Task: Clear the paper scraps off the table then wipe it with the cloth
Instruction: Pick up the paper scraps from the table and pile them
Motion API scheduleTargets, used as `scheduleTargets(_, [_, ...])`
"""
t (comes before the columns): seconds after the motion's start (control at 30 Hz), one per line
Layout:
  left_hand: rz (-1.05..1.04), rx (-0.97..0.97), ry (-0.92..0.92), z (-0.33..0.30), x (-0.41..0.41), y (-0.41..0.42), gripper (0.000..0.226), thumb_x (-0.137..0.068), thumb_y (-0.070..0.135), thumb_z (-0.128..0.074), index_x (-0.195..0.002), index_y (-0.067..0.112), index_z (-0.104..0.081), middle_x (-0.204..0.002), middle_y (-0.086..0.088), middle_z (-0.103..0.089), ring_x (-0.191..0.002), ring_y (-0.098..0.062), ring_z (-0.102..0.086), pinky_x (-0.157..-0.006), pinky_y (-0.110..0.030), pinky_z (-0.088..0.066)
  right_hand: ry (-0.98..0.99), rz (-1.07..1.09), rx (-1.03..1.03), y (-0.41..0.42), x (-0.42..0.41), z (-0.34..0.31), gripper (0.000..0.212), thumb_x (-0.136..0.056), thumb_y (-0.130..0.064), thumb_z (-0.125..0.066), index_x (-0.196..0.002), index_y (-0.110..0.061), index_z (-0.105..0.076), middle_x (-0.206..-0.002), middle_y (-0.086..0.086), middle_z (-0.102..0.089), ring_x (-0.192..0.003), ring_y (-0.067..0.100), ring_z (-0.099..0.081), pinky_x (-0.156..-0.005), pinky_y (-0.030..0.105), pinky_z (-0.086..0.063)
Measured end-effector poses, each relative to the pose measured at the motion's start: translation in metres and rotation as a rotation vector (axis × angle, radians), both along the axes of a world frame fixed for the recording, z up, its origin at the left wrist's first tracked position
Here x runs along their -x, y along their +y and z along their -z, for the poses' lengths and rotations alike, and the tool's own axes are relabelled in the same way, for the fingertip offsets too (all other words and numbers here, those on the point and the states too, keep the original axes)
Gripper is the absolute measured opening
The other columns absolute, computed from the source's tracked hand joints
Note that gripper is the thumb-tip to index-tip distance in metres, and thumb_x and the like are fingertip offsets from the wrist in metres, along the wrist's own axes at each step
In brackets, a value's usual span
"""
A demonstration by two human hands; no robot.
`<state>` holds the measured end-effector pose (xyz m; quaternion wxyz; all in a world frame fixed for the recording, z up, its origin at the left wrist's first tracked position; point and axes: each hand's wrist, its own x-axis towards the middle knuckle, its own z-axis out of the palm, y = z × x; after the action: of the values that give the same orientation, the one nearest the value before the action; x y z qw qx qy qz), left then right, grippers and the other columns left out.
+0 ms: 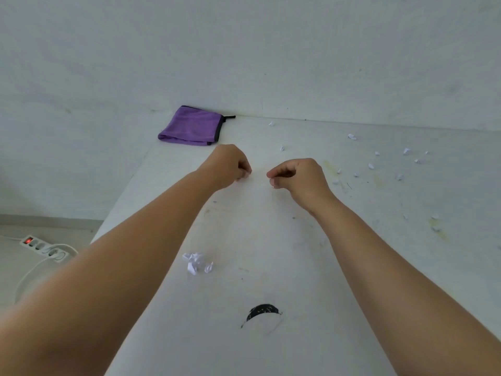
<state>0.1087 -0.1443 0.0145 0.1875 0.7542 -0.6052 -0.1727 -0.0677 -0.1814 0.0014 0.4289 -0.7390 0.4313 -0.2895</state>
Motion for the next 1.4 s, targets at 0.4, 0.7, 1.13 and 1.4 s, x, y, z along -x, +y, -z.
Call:
scheduleTargets(0.4, [-0.159,0.083,0.531,-0.015,-0.003,0.139,0.010,-0.080,0.004,-0.070,-0.089,0.006,-0.073,-0.077,-0.004,-0.072,-0.062,-0.004,-0.067,-0.063,-0.010,-0.052,-0.240,-0.139,-0.360,0.102,-0.013,0.007,0.010,-0.076,0.002,-0.071,-0.083,-0.005,-0.071,-0.079,0.008,-0.070,-0.069,0.013,-0.067,-0.082,0.027,-0.053])
scheduleTargets(0.7, [-0.302,0.329,0.589,0.019,0.014,0.187,0.013,-0.078,0.007,-0.072,-0.080,0.019,-0.074,-0.072,0.018,-0.071,-0.069,0.010,-0.063,-0.064,0.001,-0.040,-0.076,-0.154,-0.083,0.143,-0.020,0.017,0.012,-0.077,-0.004,-0.069,-0.079,-0.016,-0.072,-0.070,-0.008,-0.067,-0.063,-0.003,-0.060,-0.062,0.007,-0.042])
scheduleTargets(1.13, [-0.262,0.380,0.505,0.036,0.023,0.196,0.020,-0.088,0.005,-0.059,-0.088,0.020,-0.073,-0.085,0.011,-0.070,-0.073,0.011,-0.059,-0.067,-0.002,-0.040,-0.075,-0.152,0.029,0.152,-0.016,0.024,0.023,-0.086,-0.004,-0.058,-0.087,-0.020,-0.073,-0.084,-0.008,-0.072,-0.076,-0.002,-0.065,-0.072,0.009,-0.046])
scheduleTargets(1.4, [-0.229,0.378,0.435,0.037,0.020,0.200,0.035,-0.091,0.000,-0.049,-0.098,0.027,-0.071,-0.093,0.013,-0.066,-0.084,0.010,-0.057,-0.072,0.002,-0.038,-0.091,-0.161,0.070,0.153,-0.017,0.024,0.032,-0.083,0.003,-0.051,-0.090,-0.022,-0.070,-0.088,-0.008,-0.072,-0.081,0.004,-0.066,-0.078,0.017,-0.051])
